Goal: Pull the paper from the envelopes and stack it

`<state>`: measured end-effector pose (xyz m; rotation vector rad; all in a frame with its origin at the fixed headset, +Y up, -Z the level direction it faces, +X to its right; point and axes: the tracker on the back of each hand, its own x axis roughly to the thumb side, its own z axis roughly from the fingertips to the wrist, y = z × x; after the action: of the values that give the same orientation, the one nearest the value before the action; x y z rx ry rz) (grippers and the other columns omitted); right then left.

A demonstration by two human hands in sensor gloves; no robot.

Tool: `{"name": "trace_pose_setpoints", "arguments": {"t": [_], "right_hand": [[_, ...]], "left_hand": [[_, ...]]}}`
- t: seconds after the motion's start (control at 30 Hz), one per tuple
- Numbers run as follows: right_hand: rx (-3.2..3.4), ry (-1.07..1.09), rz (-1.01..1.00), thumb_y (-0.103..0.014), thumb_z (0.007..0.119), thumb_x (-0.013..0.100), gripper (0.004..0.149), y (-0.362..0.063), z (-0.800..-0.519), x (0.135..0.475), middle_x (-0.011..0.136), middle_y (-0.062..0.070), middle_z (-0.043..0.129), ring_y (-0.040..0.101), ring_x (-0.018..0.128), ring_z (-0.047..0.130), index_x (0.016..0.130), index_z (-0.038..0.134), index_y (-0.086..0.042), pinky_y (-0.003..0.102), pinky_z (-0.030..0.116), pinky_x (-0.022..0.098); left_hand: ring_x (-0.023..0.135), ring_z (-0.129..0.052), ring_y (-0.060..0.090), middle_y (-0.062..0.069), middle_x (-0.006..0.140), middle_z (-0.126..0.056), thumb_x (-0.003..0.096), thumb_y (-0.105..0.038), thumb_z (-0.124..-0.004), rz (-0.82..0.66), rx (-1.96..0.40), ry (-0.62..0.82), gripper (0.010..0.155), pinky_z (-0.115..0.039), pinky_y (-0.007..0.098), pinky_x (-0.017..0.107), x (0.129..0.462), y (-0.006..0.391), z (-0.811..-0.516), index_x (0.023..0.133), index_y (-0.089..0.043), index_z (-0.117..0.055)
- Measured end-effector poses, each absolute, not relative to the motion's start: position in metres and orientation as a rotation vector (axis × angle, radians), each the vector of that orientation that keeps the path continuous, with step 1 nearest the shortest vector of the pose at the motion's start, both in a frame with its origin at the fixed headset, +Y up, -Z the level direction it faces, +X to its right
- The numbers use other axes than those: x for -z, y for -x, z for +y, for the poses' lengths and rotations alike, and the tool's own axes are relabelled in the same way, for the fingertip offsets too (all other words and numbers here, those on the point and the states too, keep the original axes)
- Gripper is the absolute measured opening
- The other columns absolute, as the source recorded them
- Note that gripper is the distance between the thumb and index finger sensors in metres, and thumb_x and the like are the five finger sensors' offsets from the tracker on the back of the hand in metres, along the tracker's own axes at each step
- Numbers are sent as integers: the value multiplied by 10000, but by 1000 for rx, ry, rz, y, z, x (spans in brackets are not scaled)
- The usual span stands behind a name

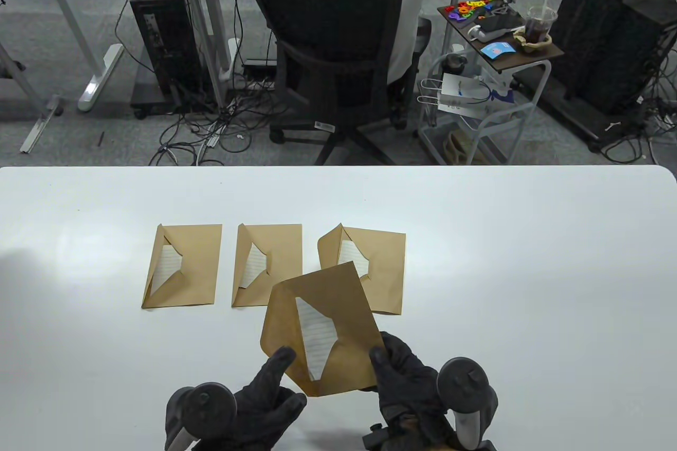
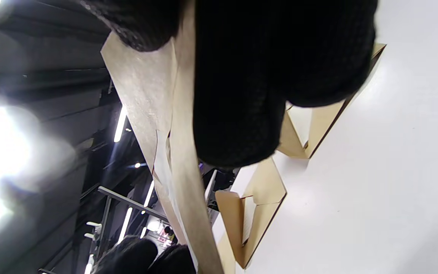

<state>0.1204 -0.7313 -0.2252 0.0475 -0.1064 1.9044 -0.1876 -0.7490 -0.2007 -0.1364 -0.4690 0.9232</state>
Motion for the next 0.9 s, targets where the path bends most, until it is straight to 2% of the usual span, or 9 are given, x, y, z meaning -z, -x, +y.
{"name": "trace_pose_setpoints", "arguments": {"t": [0.23, 0.43, 0.6, 0.73, 0.9], "right_hand": [[-1893, -157, -176, -360, 757, 425, 420, -111, -726, 216, 680, 21, 1022, 187, 382, 1137, 835, 748, -270, 408, 937, 346], [-1915, -205, -217, -364, 756, 424, 422, -105, -725, 211, 686, 15, 1019, 187, 399, 1134, 836, 743, -276, 408, 934, 354], [-1945, -236, -236, -368, 756, 424, 423, -99, -725, 208, 688, 10, 1019, 185, 407, 1133, 837, 742, -280, 408, 932, 360], [-1973, -280, -242, -373, 756, 425, 426, -94, -724, 206, 696, 3, 1016, 184, 418, 1131, 841, 738, -282, 412, 928, 370], [-2063, -314, -259, -367, 833, 418, 416, -94, -720, 205, 653, 26, 1048, 195, 403, 1134, 814, 804, -246, 433, 926, 361]], "left_hand": [[751, -1026, 261, 132, 1154, -526, 572, -609, -676, -369, -1303, 320, 867, -897, 424, 519, 206, 194, -761, 1159, -100, -290], [702, -1046, 240, 87, 1092, -659, 586, -539, -729, -314, -1528, 470, 786, -902, 421, 502, 210, 194, -774, 1153, -119, -384], [591, -1091, 195, 54, 967, -828, 584, -495, -776, -285, -1442, 398, 657, -929, 407, 437, 211, 200, -770, 1096, -130, -587], [503, -1110, 176, 18, 830, -939, 581, -433, -807, -270, -1343, 290, 486, -946, 401, 386, 213, 207, -765, 985, -166, -766], [453, -1120, 161, 21, 769, -973, 566, -404, -828, -295, -1192, 129, 447, -955, 397, 353, 213, 216, -751, 941, -160, -822]]}}
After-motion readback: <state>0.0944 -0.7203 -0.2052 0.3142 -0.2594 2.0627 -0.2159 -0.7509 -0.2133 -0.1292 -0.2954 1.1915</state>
